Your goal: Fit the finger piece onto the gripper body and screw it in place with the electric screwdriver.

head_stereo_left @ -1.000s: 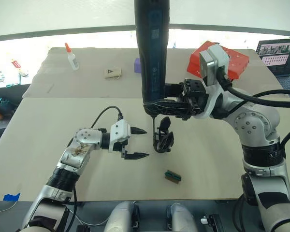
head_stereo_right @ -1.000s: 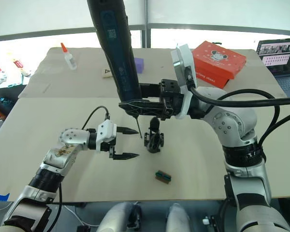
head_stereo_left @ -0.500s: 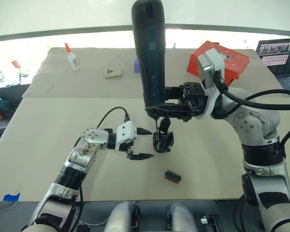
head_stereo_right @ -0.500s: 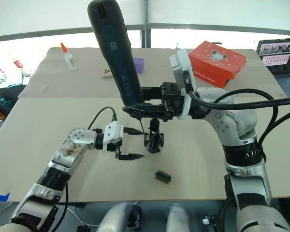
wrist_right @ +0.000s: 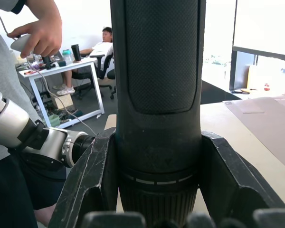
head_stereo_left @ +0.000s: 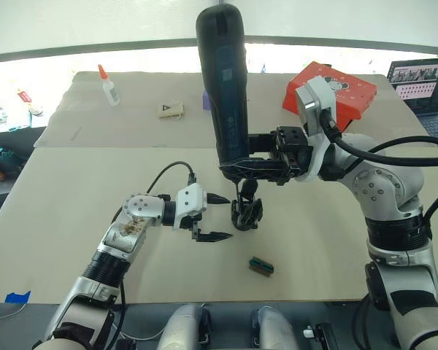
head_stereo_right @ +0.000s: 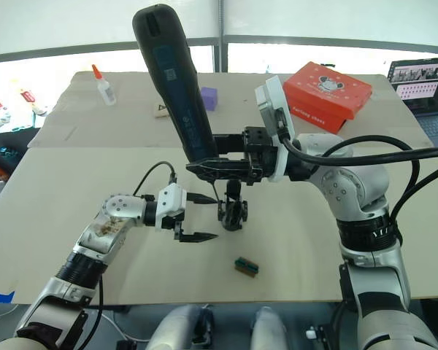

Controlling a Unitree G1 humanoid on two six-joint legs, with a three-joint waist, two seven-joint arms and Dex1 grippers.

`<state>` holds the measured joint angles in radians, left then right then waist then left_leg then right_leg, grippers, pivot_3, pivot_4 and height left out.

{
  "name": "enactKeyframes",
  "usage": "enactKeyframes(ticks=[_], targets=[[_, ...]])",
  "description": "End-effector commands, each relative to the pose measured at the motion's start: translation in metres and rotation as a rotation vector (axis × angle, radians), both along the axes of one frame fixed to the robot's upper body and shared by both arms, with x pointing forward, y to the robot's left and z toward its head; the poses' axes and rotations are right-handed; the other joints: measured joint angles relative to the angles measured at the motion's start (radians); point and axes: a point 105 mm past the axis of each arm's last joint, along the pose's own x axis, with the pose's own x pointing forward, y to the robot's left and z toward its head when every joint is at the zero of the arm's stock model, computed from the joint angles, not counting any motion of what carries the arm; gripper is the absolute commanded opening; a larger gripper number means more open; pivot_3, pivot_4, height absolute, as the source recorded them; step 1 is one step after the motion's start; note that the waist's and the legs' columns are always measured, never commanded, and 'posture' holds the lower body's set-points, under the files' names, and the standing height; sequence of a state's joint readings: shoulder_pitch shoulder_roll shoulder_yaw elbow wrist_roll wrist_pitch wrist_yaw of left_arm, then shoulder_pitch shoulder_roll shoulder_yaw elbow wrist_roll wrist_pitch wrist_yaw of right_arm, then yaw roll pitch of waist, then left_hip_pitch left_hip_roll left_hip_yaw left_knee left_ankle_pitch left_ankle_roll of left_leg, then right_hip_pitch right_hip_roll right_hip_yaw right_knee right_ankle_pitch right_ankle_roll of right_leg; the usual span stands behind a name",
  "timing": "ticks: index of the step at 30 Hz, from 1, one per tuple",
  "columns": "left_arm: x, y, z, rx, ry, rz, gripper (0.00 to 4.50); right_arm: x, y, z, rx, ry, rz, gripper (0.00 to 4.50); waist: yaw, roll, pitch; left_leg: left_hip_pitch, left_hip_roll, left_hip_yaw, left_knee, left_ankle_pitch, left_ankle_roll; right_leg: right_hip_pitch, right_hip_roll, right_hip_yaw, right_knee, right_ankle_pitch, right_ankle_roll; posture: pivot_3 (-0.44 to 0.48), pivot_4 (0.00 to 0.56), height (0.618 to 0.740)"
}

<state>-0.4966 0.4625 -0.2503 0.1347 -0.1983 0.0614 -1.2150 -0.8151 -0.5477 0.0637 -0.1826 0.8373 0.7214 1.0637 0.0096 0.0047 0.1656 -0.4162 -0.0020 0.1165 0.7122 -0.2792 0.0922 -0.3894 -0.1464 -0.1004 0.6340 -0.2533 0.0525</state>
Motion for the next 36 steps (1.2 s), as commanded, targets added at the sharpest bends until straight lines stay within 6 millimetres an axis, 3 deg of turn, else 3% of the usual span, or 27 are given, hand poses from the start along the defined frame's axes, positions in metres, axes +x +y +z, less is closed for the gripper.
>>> enactKeyframes(ticks=[1,24,36], targets=[[-0.0025,-0.0021,0.0096,-0.014,-0.045,-0.026,4.5,-0.0056,-0.005,0.0167,0.05,-0.078,0.0,1.94,0.0,0.0,0.0,0.0,0.0,0.0,0.0,0.0,0.0,0.0,0.0,0.0,0.0,0.0,0.0,0.0,0.15,0.74],[0.0039,-0.0041,0.0099,-0.013,-0.043,-0.015,4.5,-0.0013,-0.0066,0.0199,0.042,-0.08,-0.006,1.94,0.0,0.0,0.0,0.0,0.0,0.0,0.0,0.0,0.0,0.0,0.0,0.0,0.0,0.0,0.0,0.0,0.15,0.74],[0.0044,-0.0079,0.0102,-0.013,-0.053,-0.023,4.5,-0.0011,-0.005,0.0105,0.026,-0.072,-0.006,1.94,0.0,0.0,0.0,0.0,0.0,0.0,0.0,0.0,0.0,0.0,0.0,0.0,0.0,0.0,0.0,0.0,0.15,0.74]])
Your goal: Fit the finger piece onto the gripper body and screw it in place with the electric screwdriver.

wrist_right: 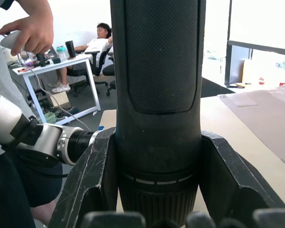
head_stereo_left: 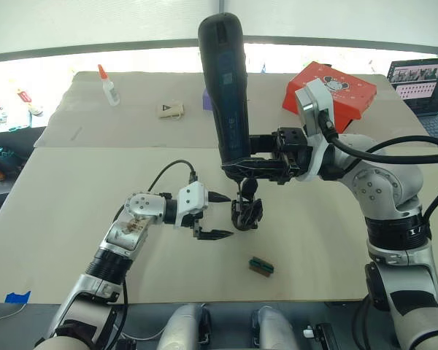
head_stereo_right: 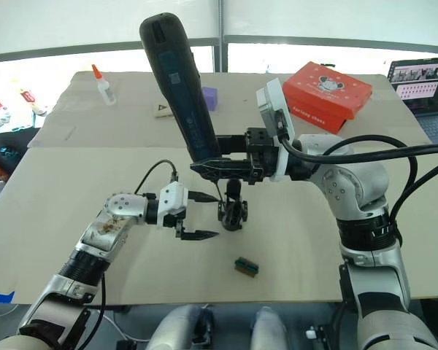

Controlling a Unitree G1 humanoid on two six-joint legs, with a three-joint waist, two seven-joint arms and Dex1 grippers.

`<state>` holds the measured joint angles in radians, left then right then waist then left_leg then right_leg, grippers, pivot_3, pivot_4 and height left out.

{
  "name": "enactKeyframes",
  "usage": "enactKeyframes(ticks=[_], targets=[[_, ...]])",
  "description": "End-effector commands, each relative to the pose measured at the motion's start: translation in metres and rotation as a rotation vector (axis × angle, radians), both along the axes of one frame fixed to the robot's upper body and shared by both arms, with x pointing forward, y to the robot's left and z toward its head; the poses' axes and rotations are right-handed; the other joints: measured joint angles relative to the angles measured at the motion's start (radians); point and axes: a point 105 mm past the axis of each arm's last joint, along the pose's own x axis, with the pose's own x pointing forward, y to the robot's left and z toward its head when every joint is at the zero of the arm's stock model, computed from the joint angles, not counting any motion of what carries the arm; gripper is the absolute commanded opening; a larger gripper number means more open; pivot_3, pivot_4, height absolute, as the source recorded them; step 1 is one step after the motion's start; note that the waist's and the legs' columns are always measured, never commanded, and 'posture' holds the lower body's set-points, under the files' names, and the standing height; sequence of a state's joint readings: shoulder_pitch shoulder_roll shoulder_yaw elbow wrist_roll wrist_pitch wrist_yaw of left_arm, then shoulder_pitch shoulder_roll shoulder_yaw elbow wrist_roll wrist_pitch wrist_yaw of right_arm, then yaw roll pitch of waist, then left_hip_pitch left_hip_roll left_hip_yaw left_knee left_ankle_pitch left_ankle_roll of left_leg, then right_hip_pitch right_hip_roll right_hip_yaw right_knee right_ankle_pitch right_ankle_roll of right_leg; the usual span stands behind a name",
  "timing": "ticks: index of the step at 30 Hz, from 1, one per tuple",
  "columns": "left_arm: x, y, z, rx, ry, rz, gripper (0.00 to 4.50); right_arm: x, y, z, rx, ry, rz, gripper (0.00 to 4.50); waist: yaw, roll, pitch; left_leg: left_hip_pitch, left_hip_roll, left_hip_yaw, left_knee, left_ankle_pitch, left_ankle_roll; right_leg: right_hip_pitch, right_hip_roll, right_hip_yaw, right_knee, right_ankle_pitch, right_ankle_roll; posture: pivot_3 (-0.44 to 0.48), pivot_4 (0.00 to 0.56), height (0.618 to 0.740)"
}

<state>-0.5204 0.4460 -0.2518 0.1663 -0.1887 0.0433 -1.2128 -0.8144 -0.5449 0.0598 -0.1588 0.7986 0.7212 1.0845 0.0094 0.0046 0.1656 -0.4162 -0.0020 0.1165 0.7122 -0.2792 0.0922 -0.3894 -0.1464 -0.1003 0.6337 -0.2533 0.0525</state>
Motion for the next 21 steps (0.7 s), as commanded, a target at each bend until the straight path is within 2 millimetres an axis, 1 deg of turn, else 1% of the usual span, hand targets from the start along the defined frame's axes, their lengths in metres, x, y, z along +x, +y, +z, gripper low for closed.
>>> enactKeyframes(ticks=[1,21], targets=[[0.0,-0.005,0.008,-0.008,-0.039,-0.024,4.5,-0.007,-0.002,0.014,0.04,-0.077,0.014,1.94,0.0,0.0,0.0,0.0,0.0,0.0,0.0,0.0,0.0,0.0,0.0,0.0,0.0,0.0,0.0,0.0,0.15,0.74],[-0.003,-0.007,0.009,-0.013,-0.039,-0.032,4.5,-0.006,-0.002,0.003,0.026,-0.071,0.014,1.94,0.0,0.0,0.0,0.0,0.0,0.0,0.0,0.0,0.0,0.0,0.0,0.0,0.0,0.0,0.0,0.0,0.15,0.74]])
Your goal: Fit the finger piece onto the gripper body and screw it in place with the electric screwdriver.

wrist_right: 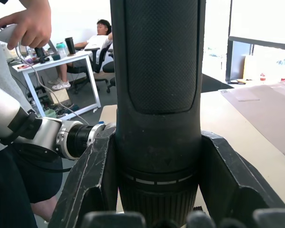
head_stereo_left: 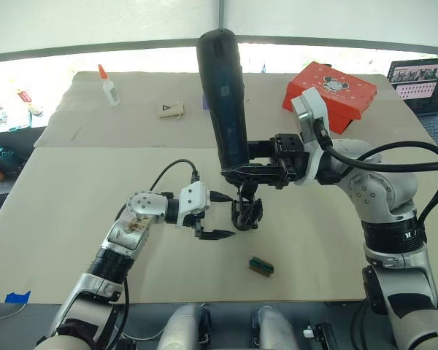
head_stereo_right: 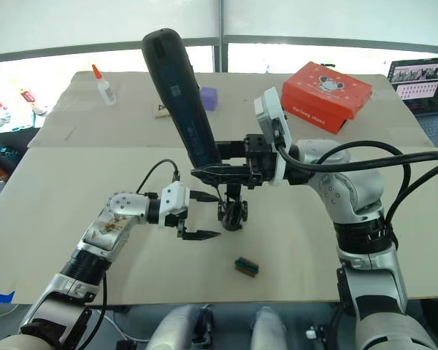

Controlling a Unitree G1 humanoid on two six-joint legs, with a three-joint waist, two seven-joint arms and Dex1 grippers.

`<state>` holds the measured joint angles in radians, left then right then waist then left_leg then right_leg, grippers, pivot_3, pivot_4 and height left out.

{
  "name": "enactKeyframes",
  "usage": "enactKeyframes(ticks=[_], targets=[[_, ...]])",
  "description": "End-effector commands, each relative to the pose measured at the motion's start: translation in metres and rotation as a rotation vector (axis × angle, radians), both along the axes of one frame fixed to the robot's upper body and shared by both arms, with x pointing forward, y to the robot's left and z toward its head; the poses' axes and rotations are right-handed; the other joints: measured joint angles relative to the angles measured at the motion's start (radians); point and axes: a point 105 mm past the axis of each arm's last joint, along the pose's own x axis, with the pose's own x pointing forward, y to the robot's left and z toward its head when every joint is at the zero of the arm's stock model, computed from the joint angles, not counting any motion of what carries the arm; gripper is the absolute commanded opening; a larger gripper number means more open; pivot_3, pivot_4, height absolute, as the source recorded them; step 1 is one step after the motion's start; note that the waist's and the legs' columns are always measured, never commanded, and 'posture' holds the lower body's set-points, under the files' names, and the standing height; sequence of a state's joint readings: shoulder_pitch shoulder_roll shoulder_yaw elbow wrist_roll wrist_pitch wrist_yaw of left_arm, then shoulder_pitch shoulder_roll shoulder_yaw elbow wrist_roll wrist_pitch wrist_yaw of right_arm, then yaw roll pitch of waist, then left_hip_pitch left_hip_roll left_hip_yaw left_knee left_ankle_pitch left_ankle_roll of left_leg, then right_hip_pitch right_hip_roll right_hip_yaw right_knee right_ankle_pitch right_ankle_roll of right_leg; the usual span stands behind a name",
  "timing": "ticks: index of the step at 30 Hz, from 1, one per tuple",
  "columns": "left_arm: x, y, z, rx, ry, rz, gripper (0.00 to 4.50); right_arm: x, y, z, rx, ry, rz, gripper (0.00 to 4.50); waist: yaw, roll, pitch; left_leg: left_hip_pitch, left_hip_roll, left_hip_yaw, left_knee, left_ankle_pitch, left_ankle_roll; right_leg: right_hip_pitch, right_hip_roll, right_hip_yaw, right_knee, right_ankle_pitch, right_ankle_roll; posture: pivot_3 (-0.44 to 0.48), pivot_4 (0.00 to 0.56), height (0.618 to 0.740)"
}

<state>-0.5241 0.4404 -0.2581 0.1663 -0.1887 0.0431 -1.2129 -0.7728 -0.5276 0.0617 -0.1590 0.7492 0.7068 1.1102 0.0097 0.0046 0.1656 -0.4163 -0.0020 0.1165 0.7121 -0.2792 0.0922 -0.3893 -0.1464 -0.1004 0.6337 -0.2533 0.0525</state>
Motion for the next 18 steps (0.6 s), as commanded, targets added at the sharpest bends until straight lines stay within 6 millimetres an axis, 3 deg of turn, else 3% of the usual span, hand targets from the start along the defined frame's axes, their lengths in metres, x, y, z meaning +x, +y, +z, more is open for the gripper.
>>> enactKeyframes(ticks=[1,18], targets=[[-0.002,-0.0048,0.0086,-0.011,-0.038,-0.023,4.5,-0.0073,-0.0011,0.016,0.039,-0.086,0.023,1.94,-0.001,0.0,0.0,0.0,0.0,0.0,0.0,0.0,0.0,0.0,0.0,0.0,0.0,0.0,0.0,0.0,0.15,0.74],[-0.0019,-0.0063,0.0092,-0.015,-0.042,-0.026,4.5,-0.0065,-0.0022,0.0134,0.033,-0.089,0.018,1.94,0.0,0.0,0.0,0.0,0.0,0.0,0.0,0.0,0.0,0.0,0.0,0.0,0.0,0.0,0.0,0.0,0.15,0.74]])
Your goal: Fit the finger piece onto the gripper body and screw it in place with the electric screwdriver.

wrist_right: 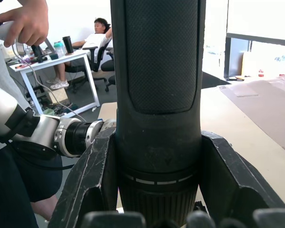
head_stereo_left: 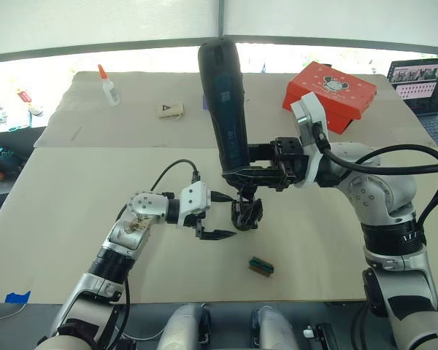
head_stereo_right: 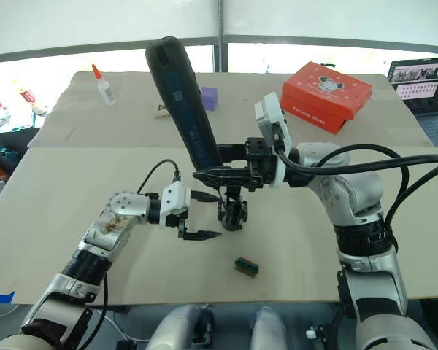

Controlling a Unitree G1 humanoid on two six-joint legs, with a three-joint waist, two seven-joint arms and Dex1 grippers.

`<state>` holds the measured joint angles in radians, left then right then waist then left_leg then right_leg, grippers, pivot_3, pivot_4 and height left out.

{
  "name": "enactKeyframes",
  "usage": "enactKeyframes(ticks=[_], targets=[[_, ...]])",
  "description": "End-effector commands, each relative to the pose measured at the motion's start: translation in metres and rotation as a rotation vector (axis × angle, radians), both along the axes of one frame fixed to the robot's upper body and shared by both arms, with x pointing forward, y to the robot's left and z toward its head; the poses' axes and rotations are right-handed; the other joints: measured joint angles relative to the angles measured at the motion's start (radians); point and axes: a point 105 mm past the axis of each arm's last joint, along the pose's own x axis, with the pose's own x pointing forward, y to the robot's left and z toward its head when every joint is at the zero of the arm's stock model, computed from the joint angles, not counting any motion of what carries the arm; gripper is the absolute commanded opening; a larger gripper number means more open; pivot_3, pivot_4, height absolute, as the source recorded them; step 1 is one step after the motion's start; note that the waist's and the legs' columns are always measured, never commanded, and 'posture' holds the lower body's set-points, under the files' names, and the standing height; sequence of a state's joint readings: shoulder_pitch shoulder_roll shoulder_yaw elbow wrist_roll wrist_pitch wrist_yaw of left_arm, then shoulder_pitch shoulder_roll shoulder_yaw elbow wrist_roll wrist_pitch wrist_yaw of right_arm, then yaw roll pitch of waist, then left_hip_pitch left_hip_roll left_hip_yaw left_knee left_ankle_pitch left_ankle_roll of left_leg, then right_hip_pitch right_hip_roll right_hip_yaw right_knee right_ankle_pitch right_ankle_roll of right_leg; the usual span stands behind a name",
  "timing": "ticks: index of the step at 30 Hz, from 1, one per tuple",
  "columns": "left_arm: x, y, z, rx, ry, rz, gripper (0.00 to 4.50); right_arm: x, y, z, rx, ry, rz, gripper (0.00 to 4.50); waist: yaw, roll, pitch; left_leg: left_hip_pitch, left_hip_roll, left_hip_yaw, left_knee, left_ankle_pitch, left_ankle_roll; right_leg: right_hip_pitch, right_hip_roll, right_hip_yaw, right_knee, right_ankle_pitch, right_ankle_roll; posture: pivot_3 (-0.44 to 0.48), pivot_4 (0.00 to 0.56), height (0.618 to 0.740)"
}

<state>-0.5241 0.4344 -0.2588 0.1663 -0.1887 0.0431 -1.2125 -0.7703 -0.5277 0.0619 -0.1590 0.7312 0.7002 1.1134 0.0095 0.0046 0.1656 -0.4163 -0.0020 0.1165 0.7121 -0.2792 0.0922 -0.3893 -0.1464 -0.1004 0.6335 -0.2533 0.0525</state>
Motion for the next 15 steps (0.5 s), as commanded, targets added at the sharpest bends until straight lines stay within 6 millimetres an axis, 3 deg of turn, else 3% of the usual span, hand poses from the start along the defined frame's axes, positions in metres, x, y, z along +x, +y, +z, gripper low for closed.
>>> enactKeyframes(ticks=[1,15], targets=[[-0.0015,-0.0047,0.0092,-0.01,-0.043,-0.023,4.5,-0.0077,-0.0016,0.0145,0.041,-0.081,0.029,1.94,0.0,0.0,0.0,0.0,0.0,0.0,0.0,0.0,0.0,0.0,0.0,0.0,0.0,0.0,0.0,0.0,0.15,0.74],[-0.0013,-0.0045,0.0096,-0.011,-0.045,-0.022,4.5,-0.0081,-0.0003,0.0154,0.034,-0.091,0.034,1.94,0.0,0.0,0.0,0.0,0.0,0.0,0.0,0.0,0.0,0.0,0.0,0.0,0.0,0.0,0.0,0.0,0.15,0.74]])
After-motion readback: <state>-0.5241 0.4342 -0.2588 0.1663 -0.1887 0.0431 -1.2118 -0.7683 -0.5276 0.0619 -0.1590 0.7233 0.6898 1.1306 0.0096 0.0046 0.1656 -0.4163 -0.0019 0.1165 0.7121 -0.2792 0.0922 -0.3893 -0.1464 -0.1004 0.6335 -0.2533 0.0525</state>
